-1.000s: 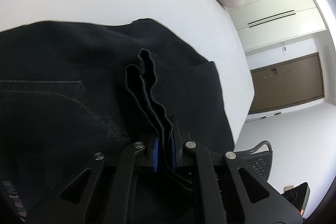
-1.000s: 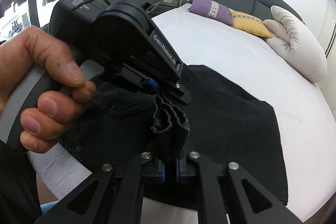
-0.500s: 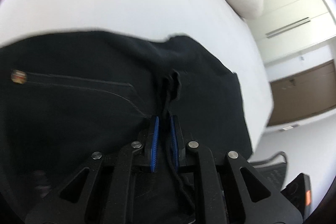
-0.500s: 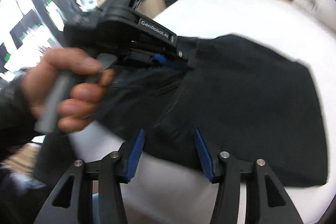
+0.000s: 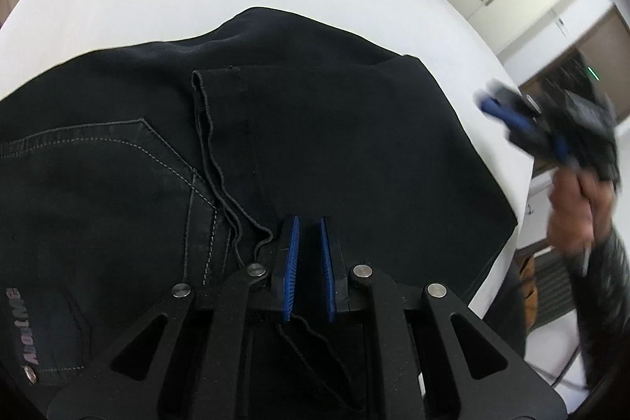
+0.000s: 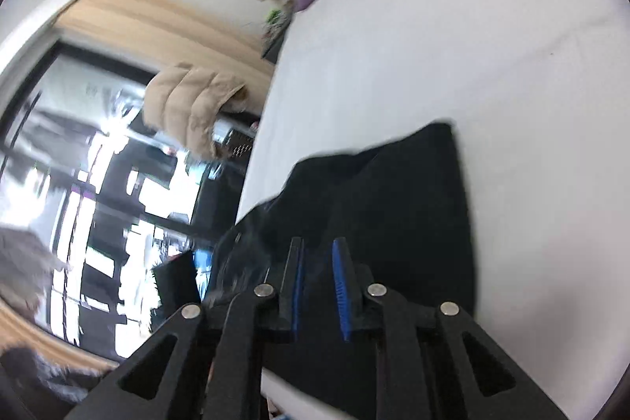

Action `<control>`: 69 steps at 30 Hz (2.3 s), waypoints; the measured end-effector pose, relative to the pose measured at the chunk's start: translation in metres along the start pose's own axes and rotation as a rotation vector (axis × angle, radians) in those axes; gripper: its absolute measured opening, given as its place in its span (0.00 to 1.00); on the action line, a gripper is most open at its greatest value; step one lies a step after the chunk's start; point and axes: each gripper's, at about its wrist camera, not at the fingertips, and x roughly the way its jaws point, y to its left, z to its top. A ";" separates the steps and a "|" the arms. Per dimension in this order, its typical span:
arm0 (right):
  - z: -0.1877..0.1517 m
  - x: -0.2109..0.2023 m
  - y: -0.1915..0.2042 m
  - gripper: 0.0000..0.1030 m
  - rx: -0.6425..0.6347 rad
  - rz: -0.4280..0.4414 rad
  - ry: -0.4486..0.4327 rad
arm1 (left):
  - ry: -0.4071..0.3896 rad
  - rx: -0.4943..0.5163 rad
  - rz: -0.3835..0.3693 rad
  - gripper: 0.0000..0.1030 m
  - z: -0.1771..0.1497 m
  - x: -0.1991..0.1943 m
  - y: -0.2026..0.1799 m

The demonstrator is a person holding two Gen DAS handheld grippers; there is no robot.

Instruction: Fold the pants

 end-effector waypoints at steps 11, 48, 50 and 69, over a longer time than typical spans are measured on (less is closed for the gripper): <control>0.042 0.059 -0.068 0.00 0.194 -0.012 0.147 | -0.005 0.003 -0.038 0.10 -0.009 -0.004 0.020; -0.079 -0.004 0.015 0.72 0.037 -0.004 0.000 | -0.274 -0.116 -0.036 0.36 -0.086 -0.159 0.061; -0.079 0.007 0.031 0.72 0.022 0.032 0.010 | -0.337 -0.216 -0.029 0.75 -0.108 -0.187 0.083; -0.080 0.095 0.123 0.55 -0.024 0.202 0.109 | -0.479 -0.983 -0.249 0.84 -0.217 -0.210 0.236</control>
